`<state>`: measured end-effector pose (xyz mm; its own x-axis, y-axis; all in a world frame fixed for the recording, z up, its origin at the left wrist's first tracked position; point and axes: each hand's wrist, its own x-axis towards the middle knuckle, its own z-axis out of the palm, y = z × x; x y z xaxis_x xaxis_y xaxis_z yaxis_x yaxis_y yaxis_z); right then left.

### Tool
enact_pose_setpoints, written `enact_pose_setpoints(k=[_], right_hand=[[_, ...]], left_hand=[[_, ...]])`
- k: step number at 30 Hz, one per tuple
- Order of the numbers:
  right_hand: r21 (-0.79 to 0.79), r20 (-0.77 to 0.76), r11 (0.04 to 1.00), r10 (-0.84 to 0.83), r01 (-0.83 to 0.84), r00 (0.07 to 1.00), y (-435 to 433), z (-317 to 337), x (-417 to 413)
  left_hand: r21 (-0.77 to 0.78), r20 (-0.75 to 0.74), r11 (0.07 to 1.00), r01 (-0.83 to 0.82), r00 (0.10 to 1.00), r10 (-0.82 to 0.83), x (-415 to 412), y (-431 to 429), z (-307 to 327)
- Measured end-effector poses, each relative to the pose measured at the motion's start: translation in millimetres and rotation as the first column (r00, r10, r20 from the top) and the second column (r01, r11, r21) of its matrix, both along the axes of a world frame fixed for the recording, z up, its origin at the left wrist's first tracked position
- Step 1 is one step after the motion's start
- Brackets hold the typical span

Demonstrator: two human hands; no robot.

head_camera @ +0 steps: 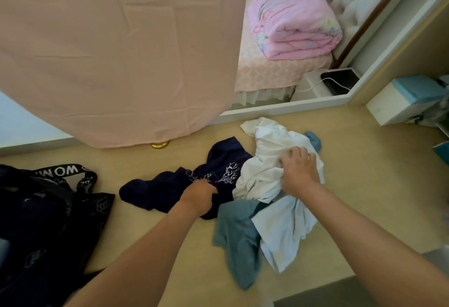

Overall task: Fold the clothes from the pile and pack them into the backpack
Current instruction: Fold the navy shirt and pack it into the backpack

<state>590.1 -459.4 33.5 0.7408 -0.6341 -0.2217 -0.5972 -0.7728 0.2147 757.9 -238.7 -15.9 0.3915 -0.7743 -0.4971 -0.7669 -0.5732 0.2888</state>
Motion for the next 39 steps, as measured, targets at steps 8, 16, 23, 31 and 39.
enact_pose_setpoints(k=[8, 16, 23, 31, 39], right_hand=[[0.108, -0.166, 0.971, 0.227, -0.211, 0.960, 87.5, -39.4, 33.8], [-0.188, -0.269, 0.974, 0.075, -0.129, 0.960, 45.5, -22.2, 20.6], [0.025, -0.177, 0.951, 0.308, -0.309, 0.935, 62.5, -57.8, 10.4], [-0.130, -0.432, 0.984, 0.052, -0.119, 0.900, -28.5, -61.3, -24.6], [0.084, -0.054, 0.952, 0.299, -0.294, 0.953, 33.1, -45.3, 24.4]], left_hand=[[-0.104, 0.352, 0.974, -0.201, 0.909, 0.225, 24.3, 17.8, 34.4], [0.061, 0.461, 0.985, -0.160, 0.880, 0.114, 38.9, 46.8, 26.8], [0.173, 0.129, 0.983, -0.059, 0.991, 0.037, -7.0, -4.0, -0.1], [0.067, -0.033, 0.997, 0.026, 0.999, -0.023, -19.1, -19.0, -14.2], [-0.126, -0.159, 0.992, 0.015, 0.987, -0.035, -48.7, -10.0, 2.0]])
